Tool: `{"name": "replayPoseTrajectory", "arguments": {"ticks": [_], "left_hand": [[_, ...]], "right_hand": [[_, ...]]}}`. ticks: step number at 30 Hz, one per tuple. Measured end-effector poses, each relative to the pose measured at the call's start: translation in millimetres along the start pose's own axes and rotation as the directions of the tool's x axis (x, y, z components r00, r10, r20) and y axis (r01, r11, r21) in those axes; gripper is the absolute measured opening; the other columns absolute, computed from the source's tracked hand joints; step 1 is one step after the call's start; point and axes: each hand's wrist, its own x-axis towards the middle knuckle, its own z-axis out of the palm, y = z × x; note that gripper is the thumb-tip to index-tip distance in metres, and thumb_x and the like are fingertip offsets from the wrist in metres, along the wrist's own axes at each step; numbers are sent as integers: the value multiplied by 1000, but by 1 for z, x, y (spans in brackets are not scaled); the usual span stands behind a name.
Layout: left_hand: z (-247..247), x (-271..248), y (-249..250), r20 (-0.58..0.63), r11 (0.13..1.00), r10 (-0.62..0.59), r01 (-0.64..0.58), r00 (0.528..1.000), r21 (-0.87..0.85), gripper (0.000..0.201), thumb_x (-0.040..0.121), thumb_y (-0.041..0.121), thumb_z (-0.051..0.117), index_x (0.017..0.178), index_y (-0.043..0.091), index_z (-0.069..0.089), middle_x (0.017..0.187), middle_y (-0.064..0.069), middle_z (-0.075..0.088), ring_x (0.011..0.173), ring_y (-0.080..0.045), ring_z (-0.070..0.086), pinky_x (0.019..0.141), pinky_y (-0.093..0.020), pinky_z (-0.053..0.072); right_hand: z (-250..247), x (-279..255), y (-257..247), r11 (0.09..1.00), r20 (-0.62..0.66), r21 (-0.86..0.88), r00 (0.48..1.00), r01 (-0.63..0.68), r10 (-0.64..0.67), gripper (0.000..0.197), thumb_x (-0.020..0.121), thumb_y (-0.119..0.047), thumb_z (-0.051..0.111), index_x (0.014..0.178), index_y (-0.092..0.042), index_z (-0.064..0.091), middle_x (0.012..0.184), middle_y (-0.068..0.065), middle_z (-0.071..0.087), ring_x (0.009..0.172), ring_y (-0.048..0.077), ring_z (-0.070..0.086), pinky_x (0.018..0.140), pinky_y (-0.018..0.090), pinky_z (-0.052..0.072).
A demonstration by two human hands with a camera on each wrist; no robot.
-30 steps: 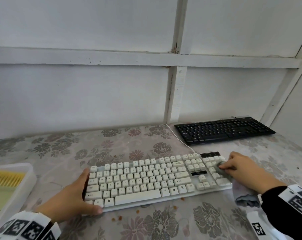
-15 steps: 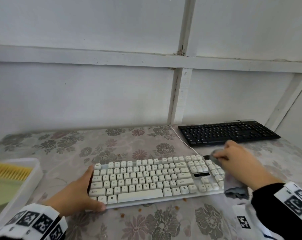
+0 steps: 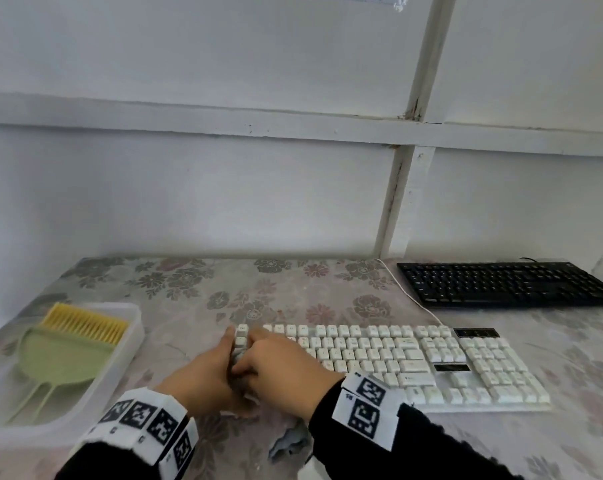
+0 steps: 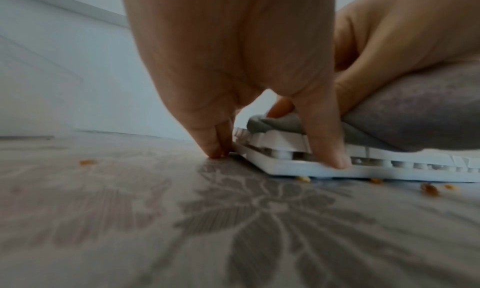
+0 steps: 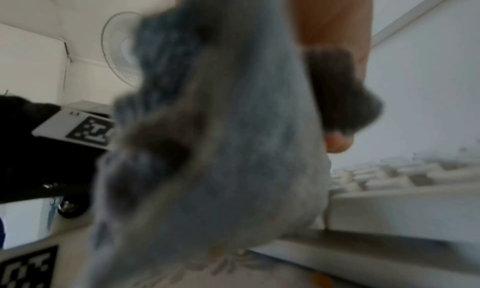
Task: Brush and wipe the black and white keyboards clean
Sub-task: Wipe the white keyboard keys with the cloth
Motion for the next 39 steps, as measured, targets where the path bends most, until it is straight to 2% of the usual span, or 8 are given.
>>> {"name": "replayPoseTrajectory", "arguments": {"ticks": [6,11,13,20,26,32,36,39], "left_hand": [[0,-2,-2,-13,998,-58,58,998,-11,132,65,35,82,146,21,-21,135,1,50,116,-14,52,93,-21,42],[-2,-6,3,14,998,-44,44,999,-47,137,55,36,86,147,21,-14,113,19,51,99,-2,49,74,-5,37],[-2,-6,3,21,998,-54,54,998,-17,140,53,40,86,147,21,-16,132,11,47,112,-7,48,90,-12,37],[-2,-5,1,18,999,-54,54,998,-4,129,63,37,82,147,23,-15,142,7,41,124,-12,44,103,-23,33],[-1,-2,-3,6,999,0,1,1000,-44,130,61,34,84,148,24,-12,130,6,52,113,-11,52,89,-18,40],[2,-1,-3,-27,1000,-5,6,1000,5,126,66,34,80,147,22,-16,112,4,58,94,-8,55,75,-15,41],[0,-1,-3,5,998,-27,27,1000,-53,130,62,31,84,147,24,-14,117,12,51,100,-5,52,77,-10,38],[0,-2,-2,10,998,-33,33,999,-57,131,60,33,85,147,26,-13,127,11,51,105,-7,51,90,-16,37]], "right_hand": [[4,3,5,998,15,-55,999,-28,28,22,88,-11,58,103,-13,73,93,2,32,76,24,41,59,27,31],[5,-8,15,994,-27,-42,995,-97,96,22,88,-18,57,99,-6,72,92,2,36,75,22,40,54,16,20],[2,-15,25,991,-33,-34,991,-130,129,21,89,-19,57,96,-5,72,92,1,36,74,20,40,55,13,19],[-12,-37,45,975,-35,-106,980,-198,195,18,89,-12,55,94,-3,70,89,-1,32,68,21,40,50,18,24],[-10,-11,1,999,-87,-7,995,-54,53,20,90,-17,58,101,-10,73,103,11,48,87,31,55,75,31,44],[9,1,-4,996,-29,-59,997,-66,65,26,92,-10,52,110,-4,69,95,6,34,82,30,48,75,35,43],[8,-17,22,990,-45,-18,989,-139,138,24,91,-23,59,101,-5,70,92,1,36,81,27,50,77,30,47],[2,-34,38,984,-59,-13,983,-177,176,24,91,-24,59,94,-3,71,84,-2,34,75,20,42,60,18,36]]}}
